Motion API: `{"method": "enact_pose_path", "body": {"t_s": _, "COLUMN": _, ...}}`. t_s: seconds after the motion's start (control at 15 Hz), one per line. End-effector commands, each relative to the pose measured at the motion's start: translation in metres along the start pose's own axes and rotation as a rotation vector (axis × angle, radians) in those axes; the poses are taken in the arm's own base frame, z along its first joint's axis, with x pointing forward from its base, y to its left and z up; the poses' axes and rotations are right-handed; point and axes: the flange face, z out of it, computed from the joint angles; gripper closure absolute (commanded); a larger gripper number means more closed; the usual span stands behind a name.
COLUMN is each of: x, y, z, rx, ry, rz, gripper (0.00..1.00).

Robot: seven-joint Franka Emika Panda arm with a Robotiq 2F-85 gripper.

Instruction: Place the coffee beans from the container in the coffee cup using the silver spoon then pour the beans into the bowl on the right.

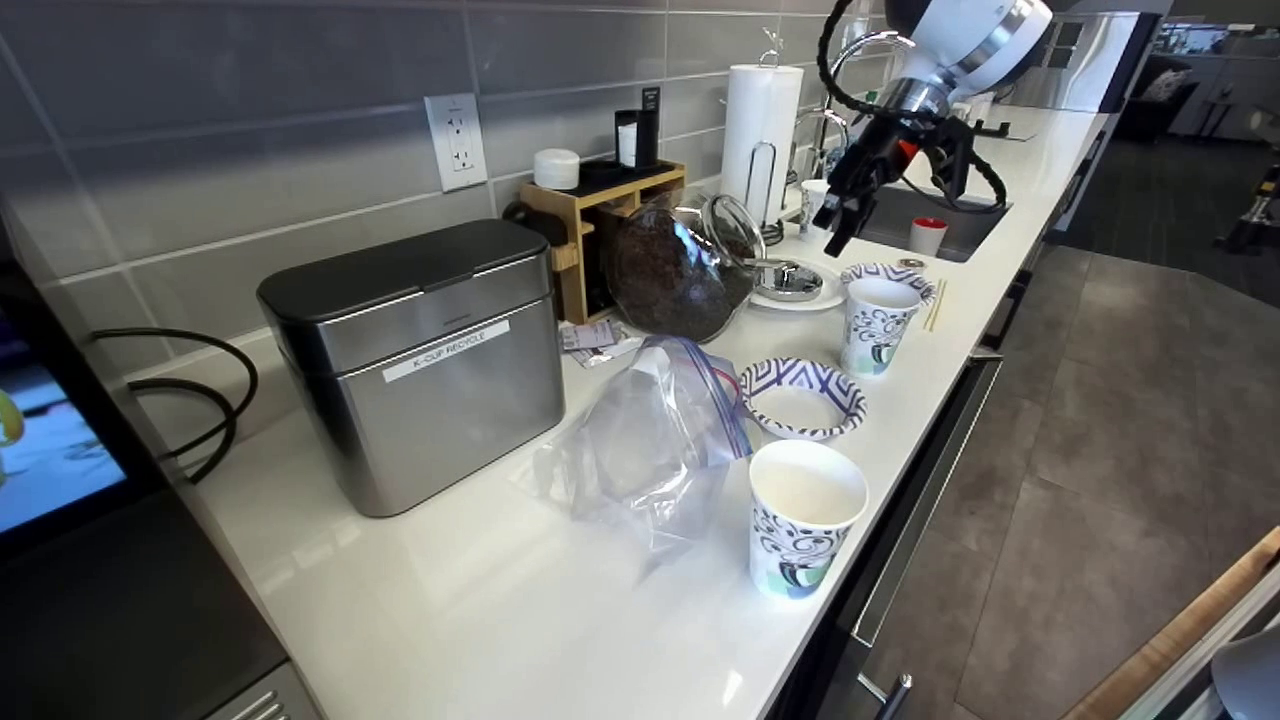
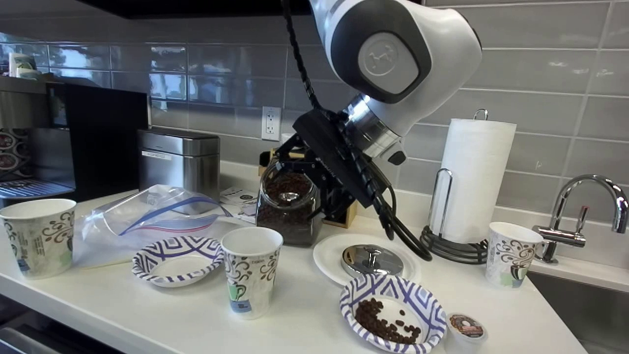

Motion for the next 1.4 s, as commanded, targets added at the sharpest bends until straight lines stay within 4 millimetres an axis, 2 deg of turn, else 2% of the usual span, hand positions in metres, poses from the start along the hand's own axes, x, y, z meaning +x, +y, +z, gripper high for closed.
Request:
{"method": "enact_pose_path", "body": {"t_s": 0.0, "x": 0.031, "y": 0.009, "z": 0.017, "rx": 0.076, "ry": -0.046, "rz": -0.046, "gripper": 0.0}}
{"method": "enact_pose_path", "body": {"t_s": 0.27, "x": 0.055, "y": 0.012, "z": 0.035, "rx": 0.109, "ry": -0.083, "rz": -0.074, "gripper": 0.0}}
{"method": "enact_pose_path", "body": {"t_s": 0.53, "x": 0.069, "y": 0.019, "z": 0.048, "rx": 0.147, "ry": -0.114, "rz": -0.084, "gripper": 0.0}}
{"method": "enact_pose_path", "body": {"t_s": 0.67, "x": 0.074, "y": 0.02, "z": 0.052, "rx": 0.167, "ry": -0.129, "rz": -0.086, "gripper": 0.08}}
{"method": "enact_pose_path", "body": {"t_s": 0.8, "x": 0.077, "y": 0.023, "z": 0.055, "rx": 0.176, "ry": -0.149, "rz": -0.083, "gripper": 0.25}}
{"method": "enact_pose_path", "body": {"t_s": 0.93, "x": 0.079, "y": 0.026, "z": 0.057, "rx": 0.182, "ry": -0.17, "rz": -0.082, "gripper": 0.36}}
{"method": "enact_pose_path", "body": {"t_s": 1.07, "x": 0.081, "y": 0.029, "z": 0.059, "rx": 0.179, "ry": -0.194, "rz": -0.068, "gripper": 0.38}}
{"method": "enact_pose_path", "body": {"t_s": 1.2, "x": 0.083, "y": 0.031, "z": 0.061, "rx": 0.177, "ry": -0.205, "rz": -0.057, "gripper": 0.33}}
{"method": "enact_pose_path", "body": {"t_s": 1.33, "x": 0.086, "y": 0.032, "z": 0.063, "rx": 0.18, "ry": -0.215, "rz": -0.051, "gripper": 0.34}}
